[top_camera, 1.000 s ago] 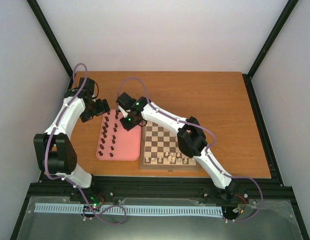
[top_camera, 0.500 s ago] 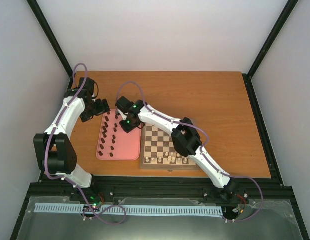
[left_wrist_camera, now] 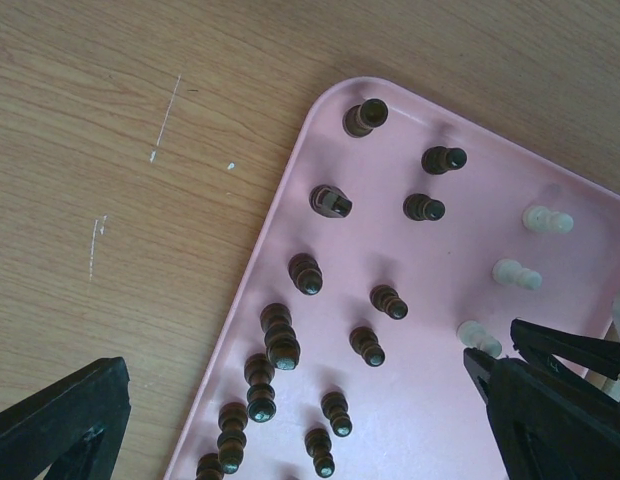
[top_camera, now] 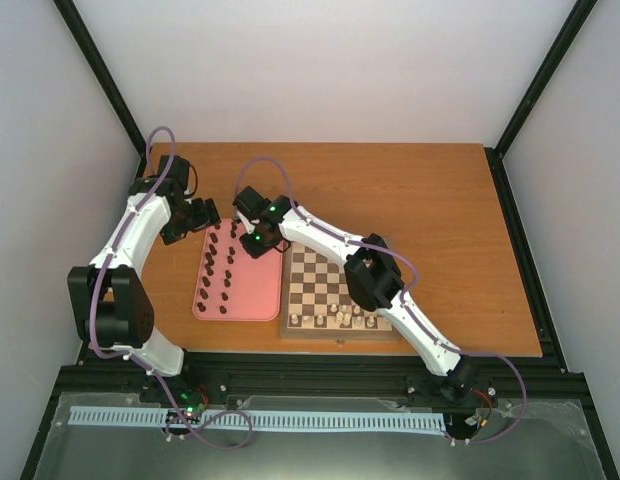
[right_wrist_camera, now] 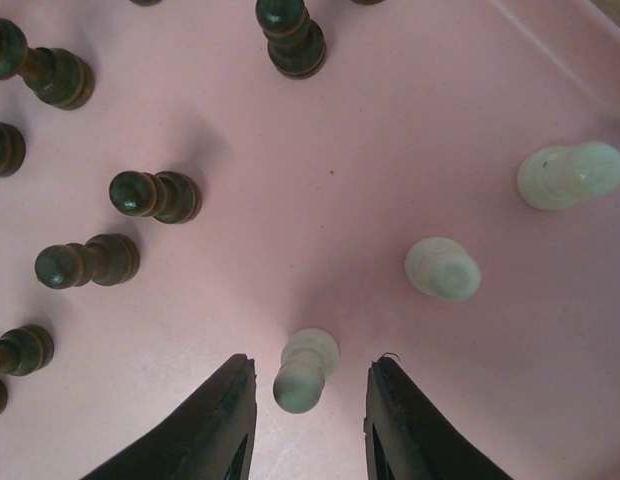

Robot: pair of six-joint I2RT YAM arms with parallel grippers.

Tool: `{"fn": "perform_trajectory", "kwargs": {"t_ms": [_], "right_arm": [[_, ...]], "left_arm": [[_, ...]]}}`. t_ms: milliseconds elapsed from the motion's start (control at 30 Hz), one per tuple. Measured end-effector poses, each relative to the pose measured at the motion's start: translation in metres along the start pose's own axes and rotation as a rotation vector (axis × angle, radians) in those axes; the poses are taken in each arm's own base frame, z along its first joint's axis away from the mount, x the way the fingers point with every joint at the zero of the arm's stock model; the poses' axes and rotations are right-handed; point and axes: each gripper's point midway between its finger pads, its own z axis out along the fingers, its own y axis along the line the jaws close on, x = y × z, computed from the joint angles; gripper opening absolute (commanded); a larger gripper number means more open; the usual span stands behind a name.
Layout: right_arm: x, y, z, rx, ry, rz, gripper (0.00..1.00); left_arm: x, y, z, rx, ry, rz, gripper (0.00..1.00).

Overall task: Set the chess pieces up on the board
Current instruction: Pick up the chess piece from the storage box, then place the chess piece on the chessboard.

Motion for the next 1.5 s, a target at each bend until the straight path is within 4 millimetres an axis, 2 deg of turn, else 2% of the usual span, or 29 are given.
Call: {"fn": "perform_trajectory", "kwargs": {"t_ms": [100,200,400,733,800,867,1033,1133,1200,1400,1500], "right_arm": [[0.001,0.0,0.002,-0.002,0.003,0.001,0.28],[0.002,0.0,0.006,-0.007,0.006,-0.001,0.19],[0.004,-0.001,0.01,-0.013,0.013,-0.002,0.08],[0.003,0.0,0.004,-0.013,0.009,-0.02,0.07],[0.005,0.0,-0.007,-0.01,0.009,-0.022,0.07],[0.005,0.001,-0.026,-0.006,-0.001,-0.027,0.07],[0.011,0.006,-0.099,0.0,-0.058,-0.035,0.07],[0.03,0.005,-0.129,0.006,-0.068,-0.034,0.07],[0.054,0.003,-0.137,0.013,-0.041,-0.025,0.07],[0.138,-0.012,-0.126,0.047,0.122,0.017,0.07],[0.159,-0.017,-0.124,0.06,0.162,0.036,0.07]], "left_arm": [[0.001,0.0,0.002,-0.003,0.006,0.0,1.0],[0.001,0.0,0.004,-0.006,0.012,0.0,1.0],[0.001,0.0,0.005,-0.007,0.015,0.0,1.0],[0.001,0.0,0.007,-0.006,0.02,0.0,1.0],[0.001,0.0,0.007,-0.006,0.02,0.0,1.0],[0.001,0.0,0.007,-0.006,0.02,0.0,1.0],[0.001,0.0,0.007,-0.006,0.02,0.0,1.0],[0.001,0.0,0.007,-0.006,0.02,0.0,1.0],[0.001,0.0,0.007,-0.007,0.02,0.0,1.0],[0.0,0.001,0.006,-0.011,0.016,0.0,1.0],[-0.001,0.001,0.005,-0.013,0.012,0.0,1.0]]}}
